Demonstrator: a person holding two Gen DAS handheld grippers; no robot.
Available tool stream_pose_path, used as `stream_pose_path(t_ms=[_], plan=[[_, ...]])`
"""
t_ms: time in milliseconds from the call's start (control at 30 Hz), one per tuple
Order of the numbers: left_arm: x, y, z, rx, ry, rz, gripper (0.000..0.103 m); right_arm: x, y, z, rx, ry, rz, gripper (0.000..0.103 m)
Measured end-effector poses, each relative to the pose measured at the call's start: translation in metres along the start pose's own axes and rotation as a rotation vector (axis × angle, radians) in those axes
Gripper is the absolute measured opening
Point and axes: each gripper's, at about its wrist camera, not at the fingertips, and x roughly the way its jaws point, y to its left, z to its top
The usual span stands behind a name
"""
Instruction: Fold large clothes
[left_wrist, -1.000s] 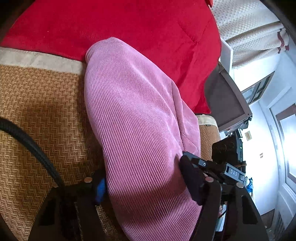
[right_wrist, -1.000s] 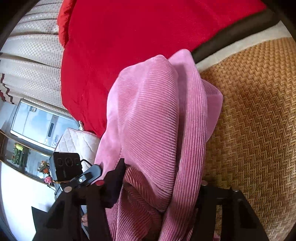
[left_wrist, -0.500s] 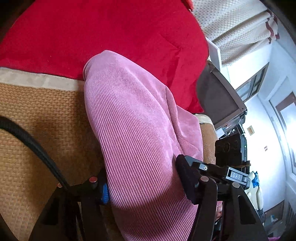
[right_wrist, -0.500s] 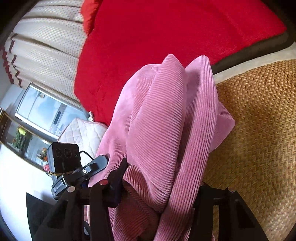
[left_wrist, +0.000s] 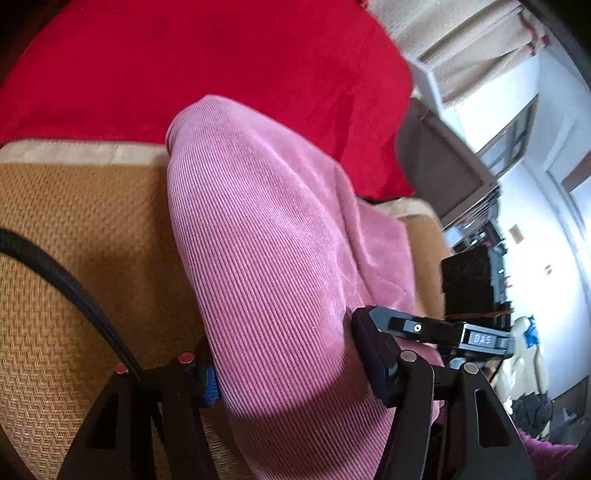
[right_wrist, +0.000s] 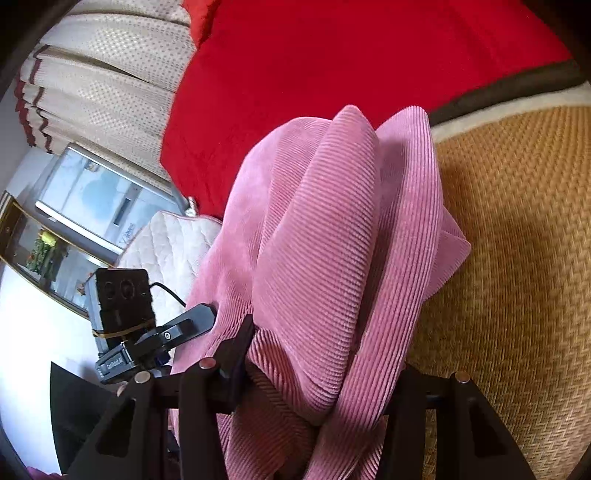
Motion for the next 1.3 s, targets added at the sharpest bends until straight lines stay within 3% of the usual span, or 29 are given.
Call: stream_pose_path(t_ms=[100, 267, 433, 633, 733, 833, 867, 1000, 1167, 1300], plan=[[0.023, 0.009, -0.005, -0.014, 0.07, 0.1, 0.072, 0.018, -0.016, -0.003, 0.033, 0.038, -0.055, 0.051], [0.021, 0.007, 0.003, -0.017, 0.1, 0.139, 0.076, 0.026, -0.016, 0.003, 0.063, 0.077, -0.09, 0.065], [0.012, -0.002, 0.014, 0.011, 0.106, 0.211, 0.076, 0.009, -0.01, 0.014, 0.032, 0.113, -0.144, 0.066], [-0.016, -0.014, 0.028, 0.052, -0.019, 0.301, 0.076, -0.035, 0.002, 0.025, -0.057, -0.004, -0.26, 0.066], [-0.02, -0.016, 0.034, 0.042, -0.07, 0.305, 0.076, -0.049, 0.012, 0.031, -0.066, -0.108, -0.231, 0.066], [-0.016, -0.017, 0.036, 0.06, -0.103, 0.357, 0.076, -0.043, 0.031, 0.035, -0.138, -0.183, -0.246, 0.051], [-0.013, -0.019, 0.037, 0.073, -0.111, 0.381, 0.076, -0.035, 0.039, 0.038, -0.161, -0.181, -0.241, 0.037], [0.01, -0.023, 0.042, 0.105, -0.089, 0.439, 0.076, -0.006, 0.047, 0.042, -0.196, -0.159, -0.271, 0.036], [0.047, -0.006, 0.047, 0.062, 0.001, 0.437, 0.082, 0.04, 0.008, 0.05, -0.078, -0.012, -0.356, 0.035], [0.037, -0.005, 0.048, 0.044, -0.009, 0.424, 0.083, 0.031, 0.012, 0.047, -0.099, -0.027, -0.351, 0.035]])
